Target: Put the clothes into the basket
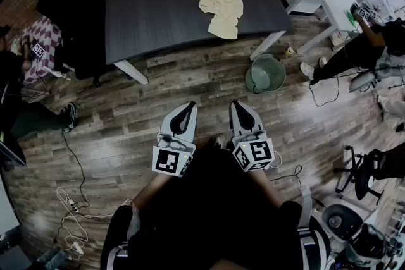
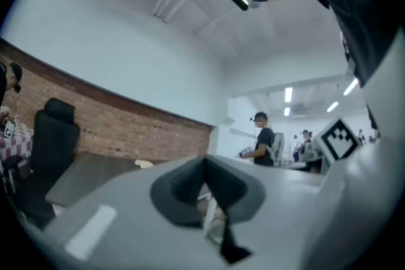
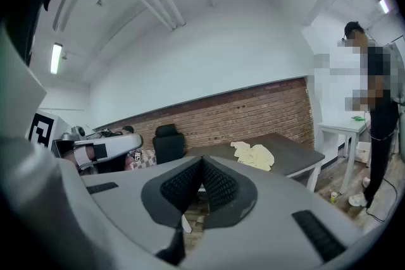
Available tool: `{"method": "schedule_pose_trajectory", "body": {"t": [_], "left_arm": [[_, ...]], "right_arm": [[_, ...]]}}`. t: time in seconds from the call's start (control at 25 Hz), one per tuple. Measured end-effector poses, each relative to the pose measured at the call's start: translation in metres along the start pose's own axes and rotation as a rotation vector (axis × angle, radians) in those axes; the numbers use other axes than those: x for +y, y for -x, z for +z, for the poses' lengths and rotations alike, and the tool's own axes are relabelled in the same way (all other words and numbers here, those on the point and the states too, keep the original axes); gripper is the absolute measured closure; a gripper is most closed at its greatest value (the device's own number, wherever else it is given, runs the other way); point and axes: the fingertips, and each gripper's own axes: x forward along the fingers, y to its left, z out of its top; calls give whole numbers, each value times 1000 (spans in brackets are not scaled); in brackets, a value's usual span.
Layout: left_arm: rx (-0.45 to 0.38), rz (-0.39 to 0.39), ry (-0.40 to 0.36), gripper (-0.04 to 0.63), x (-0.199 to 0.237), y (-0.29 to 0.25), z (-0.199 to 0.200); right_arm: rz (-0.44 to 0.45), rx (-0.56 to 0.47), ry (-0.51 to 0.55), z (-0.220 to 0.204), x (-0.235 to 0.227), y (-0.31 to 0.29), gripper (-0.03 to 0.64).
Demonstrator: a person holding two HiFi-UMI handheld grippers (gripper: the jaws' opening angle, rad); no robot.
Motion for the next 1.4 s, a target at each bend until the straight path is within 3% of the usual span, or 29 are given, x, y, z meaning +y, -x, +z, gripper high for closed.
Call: {"method": "schedule_pose_trajectory", "body": {"t": [0.88, 1.4], "left_arm": [[6, 2, -22, 592, -27, -21, -8], [21, 84, -42, 592, -79, -51, -9]], "right_arm": [[18, -30, -11, 6, -28, 15, 611], [107, 5, -44, -1, -80, 36, 611]]}}
